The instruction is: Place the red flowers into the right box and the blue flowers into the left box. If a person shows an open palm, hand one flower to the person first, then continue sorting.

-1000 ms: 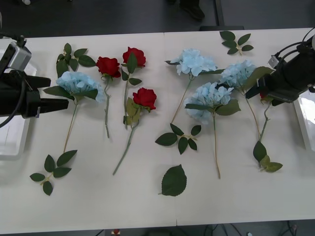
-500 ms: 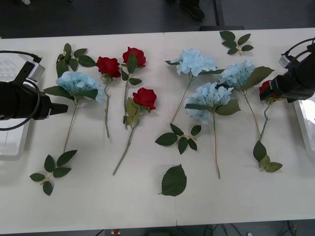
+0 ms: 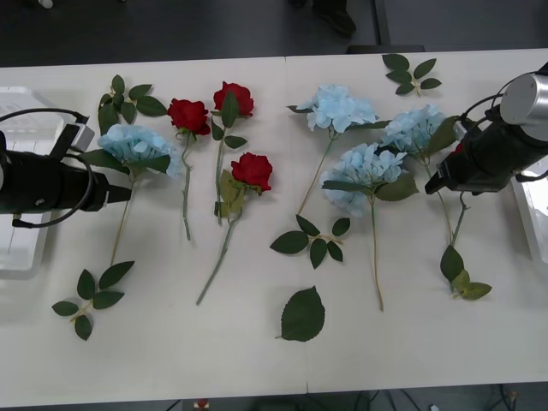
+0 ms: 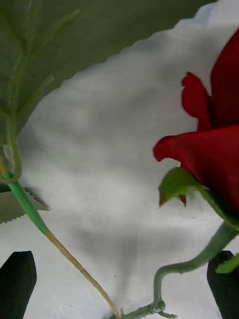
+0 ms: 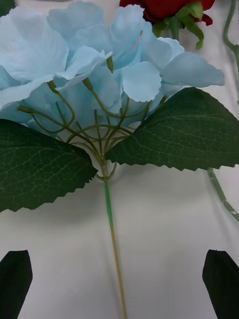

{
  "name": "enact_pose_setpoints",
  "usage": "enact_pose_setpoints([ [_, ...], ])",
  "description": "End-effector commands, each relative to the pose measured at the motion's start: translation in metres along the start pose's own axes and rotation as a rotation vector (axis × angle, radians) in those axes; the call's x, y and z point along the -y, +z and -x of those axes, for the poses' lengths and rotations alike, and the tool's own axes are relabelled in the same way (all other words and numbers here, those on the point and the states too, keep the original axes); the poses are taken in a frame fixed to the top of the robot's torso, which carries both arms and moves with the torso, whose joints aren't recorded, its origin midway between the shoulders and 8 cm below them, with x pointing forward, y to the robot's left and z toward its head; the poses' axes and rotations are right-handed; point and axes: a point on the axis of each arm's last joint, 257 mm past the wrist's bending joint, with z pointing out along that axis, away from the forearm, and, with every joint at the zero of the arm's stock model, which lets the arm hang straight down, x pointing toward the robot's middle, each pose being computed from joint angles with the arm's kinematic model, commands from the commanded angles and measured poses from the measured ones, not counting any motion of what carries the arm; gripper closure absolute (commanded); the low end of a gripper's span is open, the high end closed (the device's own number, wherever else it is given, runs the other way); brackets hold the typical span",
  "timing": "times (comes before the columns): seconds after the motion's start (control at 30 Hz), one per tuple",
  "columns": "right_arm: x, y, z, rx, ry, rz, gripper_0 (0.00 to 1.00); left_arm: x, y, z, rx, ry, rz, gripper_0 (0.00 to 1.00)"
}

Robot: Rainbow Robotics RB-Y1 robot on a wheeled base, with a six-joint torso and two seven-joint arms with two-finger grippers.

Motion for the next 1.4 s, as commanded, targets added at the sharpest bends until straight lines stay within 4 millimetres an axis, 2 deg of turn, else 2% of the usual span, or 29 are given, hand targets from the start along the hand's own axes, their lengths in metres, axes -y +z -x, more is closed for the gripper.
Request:
enact_pose_setpoints([
  [0.03, -0.015, -0.013, 0.025, 0.046, -0.016, 0.008, 0.0, 0.006, 0.012, 0.032, 0.019, -0.029, 0.031, 0.0],
  [0.17, -0.02, -0.018, 0.027, 0.05, 0.0, 0.04, 0.0, 0.007, 0.024, 0.036, 0.005, -0.026, 0.081, 0.0],
  [0.27, -0.023, -0.025, 0.028, 0.044, 0.008, 0.058, 0.0, 0.006, 0.031, 0.031, -0.009, -0.009, 0.103, 0.0],
  [0.53, -0.014, -0.029, 0.034, 0.062, 0.019, 0.039, 0.0, 0.007, 0.055, 0.026, -0.01, -0.013, 0.108, 0.0],
  [0.7, -0.008, -0.03, 0.045, 0.106, 0.018, 0.018, 0.0, 0.005, 0.06, 0.03, -0.016, -0.001, 0.116, 0.0],
  [0.9, 0.013, -0.036, 0.043, 0.102, 0.047, -0.003, 0.0, 0.004, 0.062, 0.03, -0.032, 0.025, 0.129, 0.0],
  [1.2, 0.032, -0.04, 0.039, 0.105, 0.064, -0.017, 0.0, 0.002, 0.064, 0.025, -0.043, 0.035, 0.137, 0.0],
  [1.33, 0.04, -0.032, 0.041, 0.128, 0.075, -0.033, 0.0, 0.004, 0.066, 0.024, -0.045, 0.036, 0.135, 0.0],
  [1.4, 0.037, -0.026, 0.045, 0.146, 0.074, -0.038, 0.0, 0.003, 0.067, 0.024, -0.045, 0.034, 0.138, 0.01],
])
